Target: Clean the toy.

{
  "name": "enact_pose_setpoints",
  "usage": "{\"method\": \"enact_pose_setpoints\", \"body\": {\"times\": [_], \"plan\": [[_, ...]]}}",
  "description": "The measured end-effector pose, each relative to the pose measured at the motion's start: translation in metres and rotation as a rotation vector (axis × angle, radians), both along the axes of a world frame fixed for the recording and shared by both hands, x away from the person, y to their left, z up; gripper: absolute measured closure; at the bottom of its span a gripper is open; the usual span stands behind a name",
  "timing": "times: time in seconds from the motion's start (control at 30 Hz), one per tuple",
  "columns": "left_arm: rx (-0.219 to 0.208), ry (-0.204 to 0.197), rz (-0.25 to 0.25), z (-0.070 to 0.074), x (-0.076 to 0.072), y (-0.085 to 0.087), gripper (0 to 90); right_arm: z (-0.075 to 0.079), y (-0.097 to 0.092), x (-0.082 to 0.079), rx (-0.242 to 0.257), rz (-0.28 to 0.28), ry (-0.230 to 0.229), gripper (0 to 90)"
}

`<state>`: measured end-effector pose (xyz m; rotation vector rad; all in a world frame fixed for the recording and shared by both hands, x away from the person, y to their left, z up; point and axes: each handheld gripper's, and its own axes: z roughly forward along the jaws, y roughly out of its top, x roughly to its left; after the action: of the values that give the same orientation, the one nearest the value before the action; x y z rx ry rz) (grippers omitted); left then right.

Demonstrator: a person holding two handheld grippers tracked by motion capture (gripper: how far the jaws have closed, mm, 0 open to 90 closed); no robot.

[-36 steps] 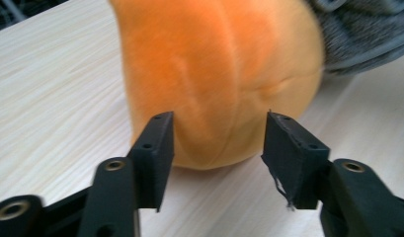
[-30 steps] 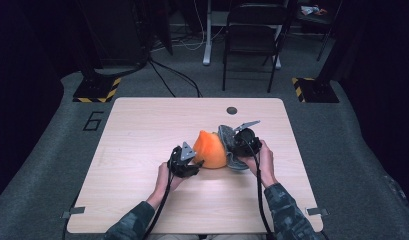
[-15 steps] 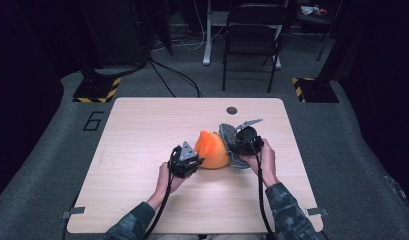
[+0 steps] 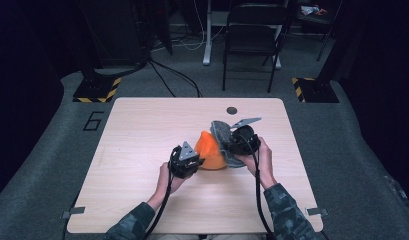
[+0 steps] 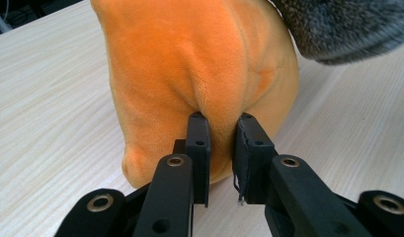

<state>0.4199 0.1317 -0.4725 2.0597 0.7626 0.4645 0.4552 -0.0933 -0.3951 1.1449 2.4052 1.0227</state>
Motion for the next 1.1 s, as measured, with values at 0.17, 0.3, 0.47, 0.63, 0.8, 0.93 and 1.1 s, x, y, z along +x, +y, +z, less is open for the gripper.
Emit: {"method": "enact_pose_setpoints", "body": {"times": [0.17, 0.3, 0.47, 0.63, 0.8, 0.93, 1.1], "plan": [[0.007, 0.007, 0.001, -0.003, 0.001, 0.000, 78.1, -0.006, 0.019, -0.006, -0.046, 0.037, -0.018, 73.0], [0.010, 0.009, 0.000, -0.003, 0.002, 0.001, 78.2, -0.010, 0.015, -0.003, -0.054, 0.021, -0.014, 73.0], [0.014, 0.018, -0.004, -0.004, 0.003, 0.002, 78.1, -0.016, 0.005, 0.004, -0.059, -0.006, 0.017, 73.0], [0.004, 0.017, 0.004, -0.005, 0.004, 0.003, 78.1, -0.023, -0.006, 0.012, -0.078, -0.038, 0.051, 73.0], [0.004, 0.019, 0.004, -0.005, 0.005, 0.004, 78.0, -0.038, -0.017, 0.021, -0.106, -0.087, 0.088, 73.0], [0.005, 0.022, -0.001, -0.005, 0.005, 0.005, 77.8, -0.050, -0.025, 0.027, -0.118, -0.117, 0.133, 73.0], [0.008, 0.016, -0.003, -0.005, 0.004, 0.004, 77.7, -0.064, -0.027, 0.033, -0.152, -0.134, 0.178, 73.0]]}}
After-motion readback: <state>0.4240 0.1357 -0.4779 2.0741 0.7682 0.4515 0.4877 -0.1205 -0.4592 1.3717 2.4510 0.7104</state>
